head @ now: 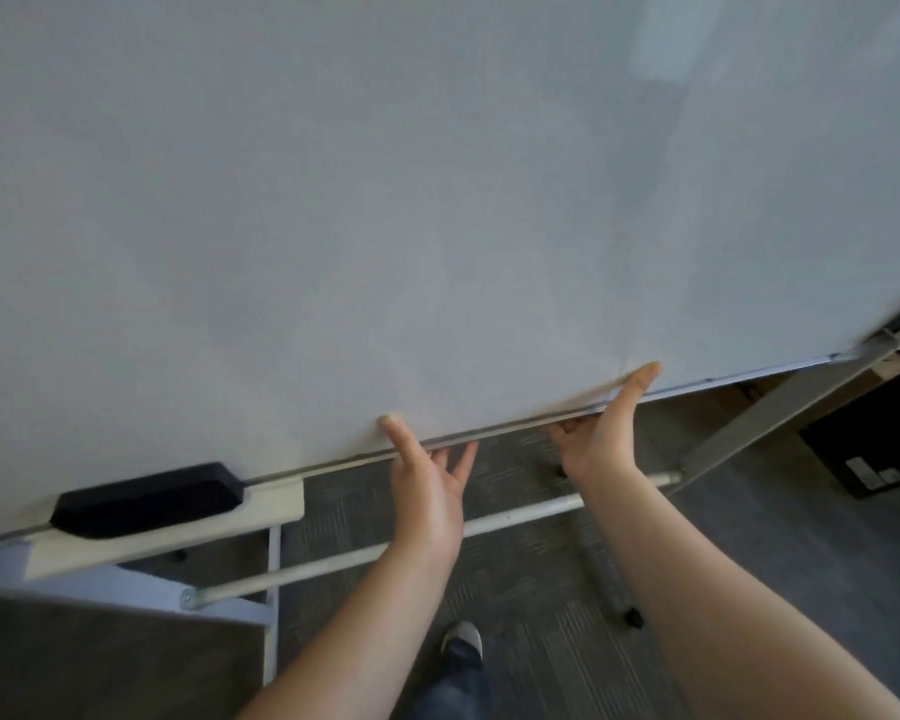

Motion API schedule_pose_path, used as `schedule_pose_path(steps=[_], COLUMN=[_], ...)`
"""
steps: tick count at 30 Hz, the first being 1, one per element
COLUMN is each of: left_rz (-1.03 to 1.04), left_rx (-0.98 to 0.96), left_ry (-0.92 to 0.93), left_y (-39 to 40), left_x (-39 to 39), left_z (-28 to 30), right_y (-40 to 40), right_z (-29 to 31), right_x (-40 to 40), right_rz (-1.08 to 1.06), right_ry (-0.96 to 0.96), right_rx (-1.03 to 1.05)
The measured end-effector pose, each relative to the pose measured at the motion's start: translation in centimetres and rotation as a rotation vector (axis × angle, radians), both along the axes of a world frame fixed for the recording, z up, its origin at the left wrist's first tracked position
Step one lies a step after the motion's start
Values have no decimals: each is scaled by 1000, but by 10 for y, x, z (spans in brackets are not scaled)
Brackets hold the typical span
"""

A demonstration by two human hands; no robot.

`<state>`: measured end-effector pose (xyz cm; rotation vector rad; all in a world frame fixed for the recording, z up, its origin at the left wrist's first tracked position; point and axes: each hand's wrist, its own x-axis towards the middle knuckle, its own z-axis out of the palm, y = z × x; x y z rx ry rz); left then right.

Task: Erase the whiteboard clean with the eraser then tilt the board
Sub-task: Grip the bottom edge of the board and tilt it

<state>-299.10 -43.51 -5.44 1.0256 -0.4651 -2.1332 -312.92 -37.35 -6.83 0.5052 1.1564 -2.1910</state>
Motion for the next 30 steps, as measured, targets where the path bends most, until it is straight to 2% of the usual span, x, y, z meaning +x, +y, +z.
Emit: schedule_pose_path(steps=[13, 17, 30], left_rz=[-25, 29, 108], left_rx=[-55, -11, -47], left_ry=[-4, -26, -65], left_y=[-37, -52, -109], left_x=[-95, -132, -254], left_z=[2, -1, -9], right_y=[-37, -51, -101], right_z=[3, 5, 11], right_x=[-99, -130, -254], right_rz=[37, 55, 254], right_ry=[8, 9, -48], right_rx=[-2, -12, -10])
